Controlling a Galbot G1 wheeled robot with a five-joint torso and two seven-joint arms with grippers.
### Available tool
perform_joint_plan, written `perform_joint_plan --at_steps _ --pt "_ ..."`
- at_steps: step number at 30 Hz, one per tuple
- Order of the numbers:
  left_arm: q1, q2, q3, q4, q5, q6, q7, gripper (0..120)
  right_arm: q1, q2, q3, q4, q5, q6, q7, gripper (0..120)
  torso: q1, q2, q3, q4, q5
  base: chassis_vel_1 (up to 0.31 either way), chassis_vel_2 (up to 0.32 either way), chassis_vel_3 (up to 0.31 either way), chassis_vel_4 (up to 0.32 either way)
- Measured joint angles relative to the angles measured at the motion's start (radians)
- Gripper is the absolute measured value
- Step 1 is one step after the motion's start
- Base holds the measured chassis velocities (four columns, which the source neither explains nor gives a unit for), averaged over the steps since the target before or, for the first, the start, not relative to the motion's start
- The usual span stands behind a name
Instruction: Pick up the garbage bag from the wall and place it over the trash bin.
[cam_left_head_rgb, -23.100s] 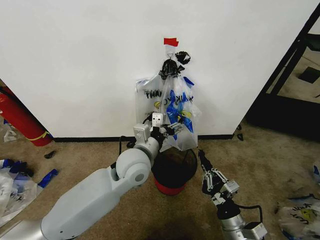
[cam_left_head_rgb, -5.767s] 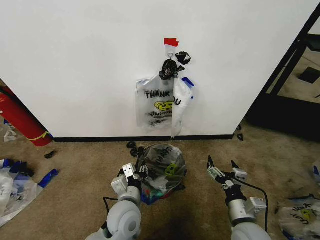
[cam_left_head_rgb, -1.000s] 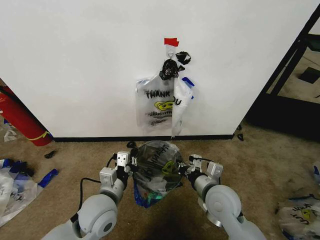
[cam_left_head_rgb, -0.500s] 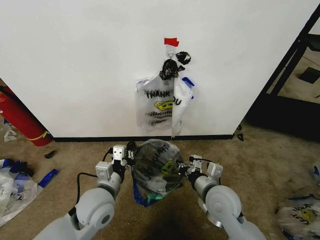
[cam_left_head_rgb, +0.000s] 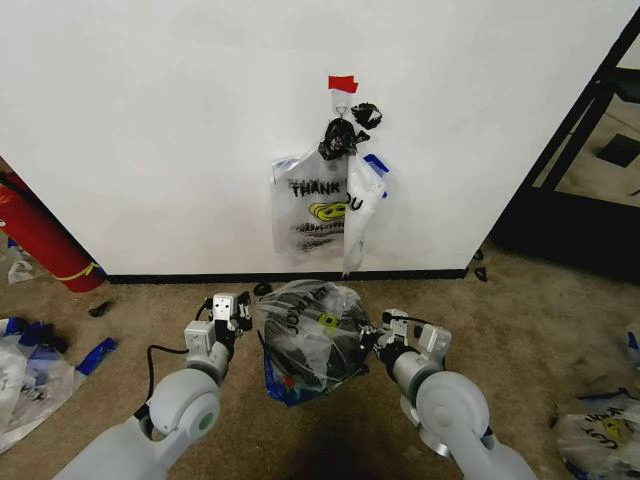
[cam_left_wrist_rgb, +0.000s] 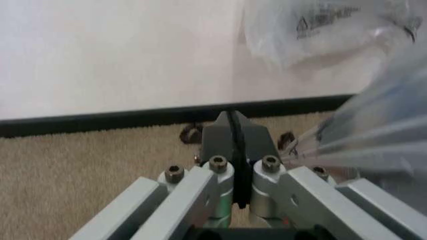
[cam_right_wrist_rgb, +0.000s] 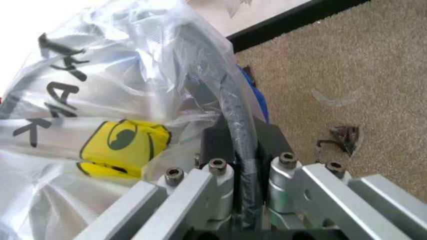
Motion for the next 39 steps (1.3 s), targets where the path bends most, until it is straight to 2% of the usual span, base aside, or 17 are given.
perform_joint_plan --at_steps 9,12,19,21,23,25,27,28,29,30,32,35,36,39 --pt "-0.005 -0.019 0.016 0.034 0.006 -0.027 0.041 0 -0.005 -0.002 -0.001 0.014 0.011 0.0 -0.001 1 0.0 0.0 0.0 -0.0001 -0.0001 0.0 0.0 0.0 0.0" --pt "-0.008 -0.015 0.008 0.029 0.0 -0.019 0.02 4 -0.006 -0.002 0.001 0.013 0.011 0.0 -0.001 1 0.0 0.0 0.0 -0.0002 -0.0002 0.0 0.0 0.0 0.0" --pt "0.047 0.011 -0.024 -0.032 0.007 0.016 -0.018 36 0.015 0.011 0.033 -0.009 0.035 0.005 0.004 1 0.0 0.0 0.0 0.0002 -0.0001 0.0 0.0 0.0 0.0" --pt "0.048 0.009 -0.028 -0.034 0.007 0.015 -0.024 37 0.019 0.014 0.04 -0.012 0.041 0.006 0.007 1 0.0 0.0 0.0 0.0001 -0.0002 0.0 0.0 0.0 0.0" --pt "0.048 -0.003 -0.043 -0.038 -0.006 0.003 -0.049 47 0.021 0.022 0.06 -0.012 0.059 0.008 0.017 1 0.0 0.0 0.0 0.0 0.0001 0.0 0.0 0.0 0.0" --pt "0.055 -0.025 -0.062 -0.049 -0.054 -0.016 -0.074 54 0.015 0.028 0.075 -0.01 0.067 0.009 0.021 1 0.0 0.0 0.0 -0.0003 -0.0001 0.0 0.0 0.0 0.0" --pt "0.088 -0.061 -0.096 -0.08 -0.188 -0.052 -0.075 64 -0.001 0.036 0.095 -0.007 0.071 0.009 0.024 1 0.0 0.0 0.0 -0.0002 0.0001 0.0 0.0 0.0 0.0" --pt "0.088 -0.061 -0.096 -0.08 -0.188 -0.052 -0.075 64 -0.001 0.036 0.095 -0.007 0.071 0.009 0.024 1 0.0 0.0 0.0 -0.0002 0.0001 0.0 0.0 0.0 0.0" --pt "0.106 -0.072 -0.104 -0.089 -0.244 -0.076 -0.056 67 -0.009 0.04 0.106 -0.005 0.071 0.01 0.025 1 0.0 0.0 0.0 -0.0001 0.0001 0.0 0.0 0.0 0.0" --pt "0.126 -0.082 -0.108 -0.094 -0.32 -0.113 -0.021 70 -0.019 0.043 0.119 -0.002 0.071 0.01 0.026 1 0.0 0.0 0.0 0.0004 0.0 0.0 0.0 0.0 0.0" --pt "0.165 -0.083 -0.114 -0.092 -0.48 -0.192 0.077 82 -0.032 0.048 0.148 0.002 0.075 0.01 0.029 1 0.0 0.0 0.0 -0.0006 -0.0002 0.0 0.0 0.0 0.0" --pt "0.189 -0.063 -0.117 -0.071 -0.617 -0.224 0.185 91 -0.027 0.051 0.171 0.005 0.095 0.008 0.039 1 0.0 0.0 0.0 0.0001 0.0002 0.0 0.0 0.0 0.0" --pt "0.189 -0.063 -0.117 -0.071 -0.617 -0.224 0.185 91 -0.027 0.051 0.171 0.005 0.095 0.008 0.039 1 0.0 0.0 0.0 0.0001 0.0002 0.0 0.0 0.0 0.0" --pt "0.198 -0.053 -0.107 -0.033 -0.69 -0.234 0.283 100 -0.013 0.058 0.206 0.005 0.138 0.002 0.056 1 0.0 0.0 0.0 0.0 0.0 0.0 0.0 0.0 0.0"
